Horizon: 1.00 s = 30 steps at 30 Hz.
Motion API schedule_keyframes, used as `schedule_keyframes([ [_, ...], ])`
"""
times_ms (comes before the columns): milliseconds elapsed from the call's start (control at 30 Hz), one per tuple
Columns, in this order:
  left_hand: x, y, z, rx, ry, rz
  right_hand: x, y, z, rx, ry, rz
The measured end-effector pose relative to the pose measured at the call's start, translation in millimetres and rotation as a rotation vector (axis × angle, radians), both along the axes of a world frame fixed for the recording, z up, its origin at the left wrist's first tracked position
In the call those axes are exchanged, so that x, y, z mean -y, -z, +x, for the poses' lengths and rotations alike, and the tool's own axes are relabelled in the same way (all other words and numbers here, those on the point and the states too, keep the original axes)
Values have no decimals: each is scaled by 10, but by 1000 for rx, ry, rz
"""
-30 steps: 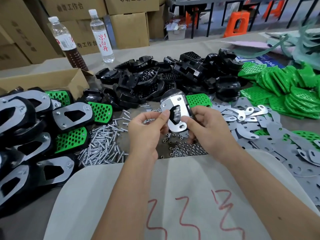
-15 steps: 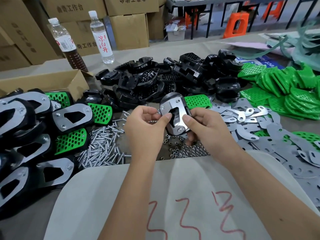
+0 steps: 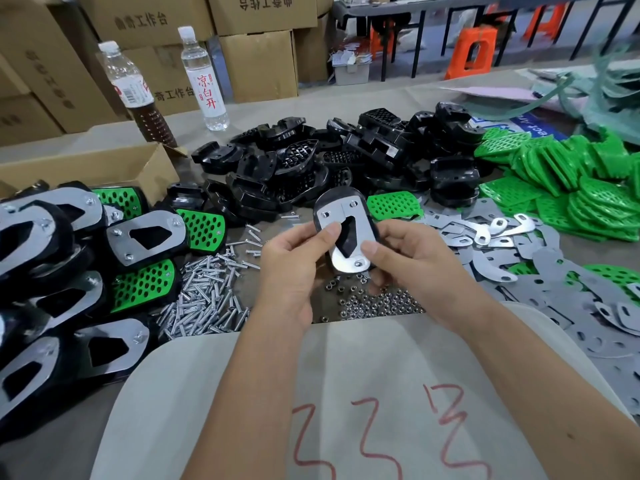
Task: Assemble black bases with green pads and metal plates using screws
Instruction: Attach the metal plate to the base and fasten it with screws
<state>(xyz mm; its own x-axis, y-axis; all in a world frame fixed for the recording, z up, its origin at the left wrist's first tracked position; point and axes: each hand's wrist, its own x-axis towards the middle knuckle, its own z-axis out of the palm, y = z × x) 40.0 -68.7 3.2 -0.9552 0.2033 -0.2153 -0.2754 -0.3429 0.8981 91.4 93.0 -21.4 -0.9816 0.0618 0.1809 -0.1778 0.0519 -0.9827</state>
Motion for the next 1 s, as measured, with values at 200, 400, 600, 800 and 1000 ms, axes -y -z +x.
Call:
schedule_keyframes([
  [200,-29,18,3,-16,-50,-21,-6,-20,18,-9,-78,-8],
  [400,22,27,-14,-85,119,-89,26,-50,28,-80,-4,-35],
  [600,45,54,-21,-182,166,-109,84,-24,-7,-95,73,-85],
  [800,1,72,-17,-293,127,-136,64,-23,-4,-59,127,-56],
  [1000,-19,115,-14,-276,115,-182,47,-18,-7,-35,109,-32],
])
